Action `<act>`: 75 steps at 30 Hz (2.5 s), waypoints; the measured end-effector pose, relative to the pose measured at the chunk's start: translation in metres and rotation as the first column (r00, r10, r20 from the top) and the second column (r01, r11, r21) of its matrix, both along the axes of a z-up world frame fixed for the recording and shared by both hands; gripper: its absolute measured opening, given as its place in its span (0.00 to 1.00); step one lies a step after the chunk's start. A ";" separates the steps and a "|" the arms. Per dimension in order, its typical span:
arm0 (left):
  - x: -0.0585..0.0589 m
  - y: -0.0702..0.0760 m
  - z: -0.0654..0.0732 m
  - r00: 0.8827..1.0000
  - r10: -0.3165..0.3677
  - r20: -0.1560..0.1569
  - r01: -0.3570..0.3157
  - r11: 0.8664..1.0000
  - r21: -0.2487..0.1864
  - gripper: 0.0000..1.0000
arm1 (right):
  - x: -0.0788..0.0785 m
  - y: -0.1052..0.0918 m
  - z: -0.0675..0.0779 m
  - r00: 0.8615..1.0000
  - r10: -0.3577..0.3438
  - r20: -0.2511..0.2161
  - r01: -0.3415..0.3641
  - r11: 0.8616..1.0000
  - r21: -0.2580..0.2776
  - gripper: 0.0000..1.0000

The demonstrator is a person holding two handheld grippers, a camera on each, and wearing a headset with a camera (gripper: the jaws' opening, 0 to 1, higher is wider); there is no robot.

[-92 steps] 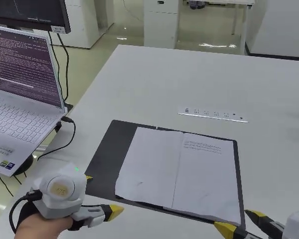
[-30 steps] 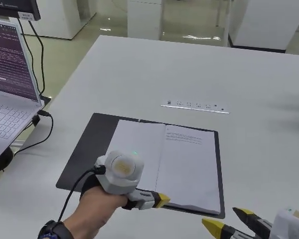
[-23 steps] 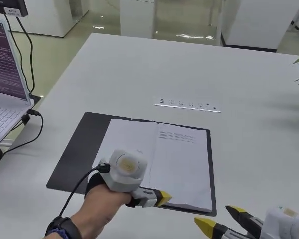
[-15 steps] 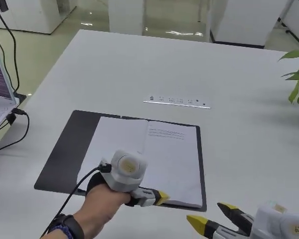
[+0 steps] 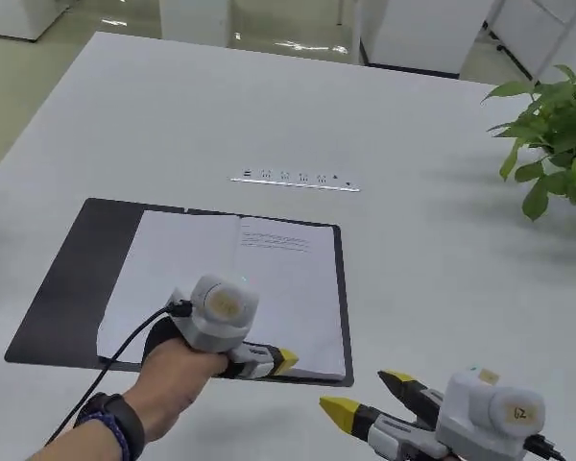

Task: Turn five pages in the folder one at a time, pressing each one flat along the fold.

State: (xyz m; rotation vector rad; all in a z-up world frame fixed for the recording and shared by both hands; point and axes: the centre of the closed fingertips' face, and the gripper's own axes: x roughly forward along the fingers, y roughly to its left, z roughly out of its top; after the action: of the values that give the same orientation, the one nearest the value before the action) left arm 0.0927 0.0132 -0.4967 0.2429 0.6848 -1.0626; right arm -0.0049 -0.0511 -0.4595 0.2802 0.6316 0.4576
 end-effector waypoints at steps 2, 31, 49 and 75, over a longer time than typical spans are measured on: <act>0.000 -0.006 -0.003 1.000 -0.004 -0.006 0.004 1.000 -0.008 0.65 | 0.000 0.000 0.000 1.000 -0.002 -0.001 0.002 1.000 0.001 0.70; -0.003 -0.041 -0.053 0.998 -0.062 0.031 0.059 0.995 0.081 0.59 | -0.004 -0.018 -0.013 0.998 -0.047 -0.041 0.047 0.999 0.012 0.68; 0.000 -0.038 -0.055 0.994 -0.084 0.067 0.077 0.992 0.097 0.56 | -0.002 -0.019 -0.016 0.998 -0.051 -0.046 0.052 0.999 0.017 0.66; 0.015 -0.029 -0.051 1.000 -0.008 0.015 0.007 0.999 0.038 0.29 | 0.055 -0.017 -0.026 0.998 -0.056 -0.025 0.058 0.995 0.077 0.59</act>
State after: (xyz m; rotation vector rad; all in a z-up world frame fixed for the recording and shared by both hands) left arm 0.1075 -0.0153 -0.5479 0.2860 0.6913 -1.0549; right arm 0.0499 -0.0684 -0.4854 0.3769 0.6276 0.4251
